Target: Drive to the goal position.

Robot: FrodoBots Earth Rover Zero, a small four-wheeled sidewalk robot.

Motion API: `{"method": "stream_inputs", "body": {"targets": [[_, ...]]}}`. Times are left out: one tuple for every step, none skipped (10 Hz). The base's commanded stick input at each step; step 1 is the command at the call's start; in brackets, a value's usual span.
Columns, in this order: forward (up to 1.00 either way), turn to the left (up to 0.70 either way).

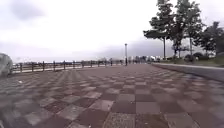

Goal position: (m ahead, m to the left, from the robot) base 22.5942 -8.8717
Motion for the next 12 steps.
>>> {"method": "stream_inputs", "body": {"targets": [[1.0, 0.0], [1.0, 0.0], [1.0, 0.0], [1.0, -0.12], [1.0, -0.36], [1.0, -0.22], [1.0, 0.0], [1.0, 0.0], [1.0, -0.05], [1.0, -0.14], [1.0, -0.32], [1.0, -0.14]]}}
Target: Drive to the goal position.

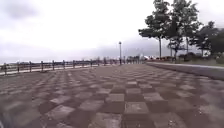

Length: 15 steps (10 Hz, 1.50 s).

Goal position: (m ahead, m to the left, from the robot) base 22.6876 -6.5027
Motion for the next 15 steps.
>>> {"method": "stream_inputs", "body": {"targets": [[1.0, 0.0], [1.0, 0.0], [1.0, 0.0], [1.0, -0.09], [1.0, -0.4], [1.0, -0.4], [1.0, -0.4], [1.0, -0.4], [1.0, -0.19], [1.0, 0.0], [1.0, 0.0], [1.0, 0.0], [1.0, 0.0], [1.0, 0.0], [1.0, 0.0]]}}
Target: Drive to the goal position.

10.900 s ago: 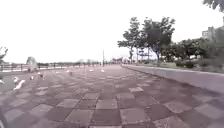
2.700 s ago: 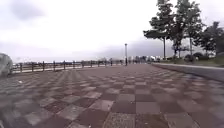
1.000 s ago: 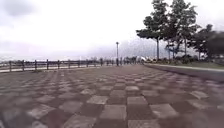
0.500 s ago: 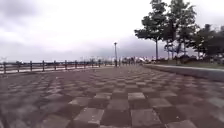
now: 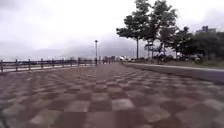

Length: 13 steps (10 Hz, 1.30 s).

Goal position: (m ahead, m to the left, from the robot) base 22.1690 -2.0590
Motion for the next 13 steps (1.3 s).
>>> {"method": "stream_inputs", "body": {"targets": [[1.0, 0.0], [1.0, 0.0], [1.0, 0.0], [1.0, 0.0], [1.0, 0.07], [1.0, 0.34], [1.0, 0.17], [1.0, 0.0], [1.0, 0.0], [1.0, 0.0], [1.0, 0.06], [1.0, 0.21], [1.0, 0.36]]}}
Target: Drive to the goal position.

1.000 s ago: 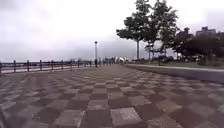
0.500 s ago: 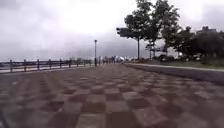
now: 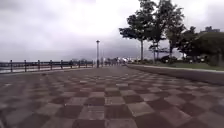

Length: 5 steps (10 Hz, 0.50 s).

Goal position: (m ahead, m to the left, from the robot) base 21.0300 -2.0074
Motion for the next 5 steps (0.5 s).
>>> {"method": "stream_inputs", "body": {"targets": [[1.0, 0.0], [1.0, 0.0], [1.0, 0.0], [1.0, 0.0], [1.0, 0.0]]}}
